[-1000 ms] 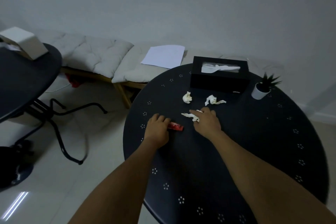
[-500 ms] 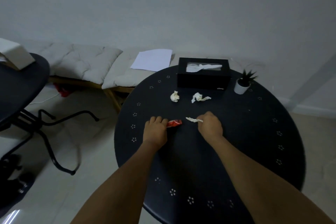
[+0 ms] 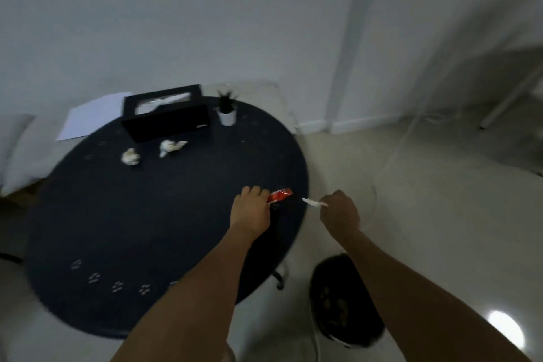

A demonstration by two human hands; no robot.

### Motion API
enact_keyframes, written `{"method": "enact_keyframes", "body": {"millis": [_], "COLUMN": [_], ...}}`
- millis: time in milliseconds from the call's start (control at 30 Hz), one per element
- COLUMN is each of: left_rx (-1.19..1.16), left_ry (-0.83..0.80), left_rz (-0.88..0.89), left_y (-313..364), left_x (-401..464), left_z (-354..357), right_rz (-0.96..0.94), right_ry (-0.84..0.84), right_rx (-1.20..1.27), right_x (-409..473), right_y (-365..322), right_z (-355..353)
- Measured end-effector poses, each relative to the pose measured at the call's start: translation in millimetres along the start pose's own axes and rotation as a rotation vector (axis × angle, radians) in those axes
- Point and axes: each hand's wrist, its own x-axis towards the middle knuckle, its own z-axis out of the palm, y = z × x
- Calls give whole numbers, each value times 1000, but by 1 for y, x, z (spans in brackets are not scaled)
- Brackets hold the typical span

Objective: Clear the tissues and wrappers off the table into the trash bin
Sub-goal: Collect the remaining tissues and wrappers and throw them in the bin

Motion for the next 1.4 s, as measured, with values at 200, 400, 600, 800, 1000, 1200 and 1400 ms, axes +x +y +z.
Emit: {"method": "enact_keyframes", "body": {"millis": [200, 400, 600, 800, 1000, 1200, 1400], "left_rx": [-111, -234, -314, -374, -268, -240, -176], "left_ry": [-137, -327, -447, -618, -660, -609, -323], "left_rz": [225, 208, 125, 30, 67, 142, 298], "left_y": [119, 166, 183, 196, 182, 174, 172], "left_x": [1, -8, -11, 3, 5, -5, -2], "left_z": [43, 102, 171, 228, 255, 227, 156], "right_rz": [263, 493, 721, 843, 834, 809, 664], "right_ry": [32, 20, 54, 42, -10, 11, 94], "right_rx": [32, 116, 305, 423, 384, 342, 310], "right_x": [-44, -81, -95, -94, -98, -97, -79], "right_y": [113, 172, 209, 240, 255, 241, 207], "right_z": [-20, -1, 58, 108, 135, 111, 48]}}
